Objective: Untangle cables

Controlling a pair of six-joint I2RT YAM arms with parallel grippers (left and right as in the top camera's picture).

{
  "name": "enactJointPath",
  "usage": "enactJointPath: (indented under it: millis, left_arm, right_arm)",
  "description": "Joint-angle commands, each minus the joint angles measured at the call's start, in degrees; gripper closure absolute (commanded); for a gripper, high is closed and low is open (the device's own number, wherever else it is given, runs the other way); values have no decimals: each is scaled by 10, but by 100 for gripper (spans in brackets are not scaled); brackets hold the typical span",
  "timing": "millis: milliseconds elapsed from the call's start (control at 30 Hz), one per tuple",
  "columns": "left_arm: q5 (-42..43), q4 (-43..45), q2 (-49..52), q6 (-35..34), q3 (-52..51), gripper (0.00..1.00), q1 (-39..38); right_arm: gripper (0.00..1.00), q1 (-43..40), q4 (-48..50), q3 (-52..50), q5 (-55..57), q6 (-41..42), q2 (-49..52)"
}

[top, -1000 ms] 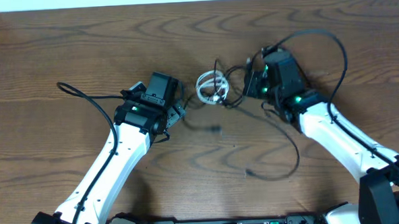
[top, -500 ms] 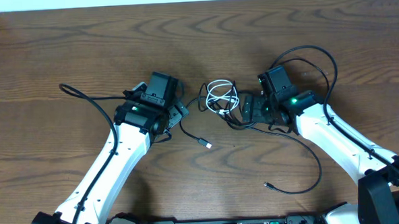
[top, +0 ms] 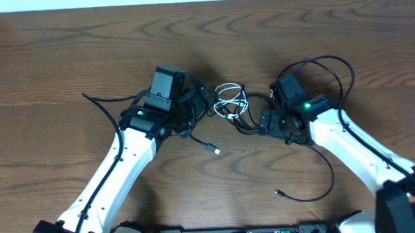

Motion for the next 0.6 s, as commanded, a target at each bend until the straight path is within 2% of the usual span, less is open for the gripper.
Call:
enactJointPath:
  millis: [0,100,167,267,567]
  left_arm:
    - [13,38,-2,-89,0,8,-18]
    - [-14,82,16,-108,0,9,-50]
    - [-44,98,37,-123,0,18,-76]
    - [-99,102,80,-154,0,20,-108]
    - [-120,162,181,-191,0,24,-112]
  right_arm:
    - [1,-4,-33,-1,69,36,-80]
    - [1,-4,-73,-1,118,46,-146]
    - [1,-4,-98,-1,144,46,-200]
    - [1,-4,-136,-1,171,44,-266]
    - [1,-4,-182,-1,176,44,-333]
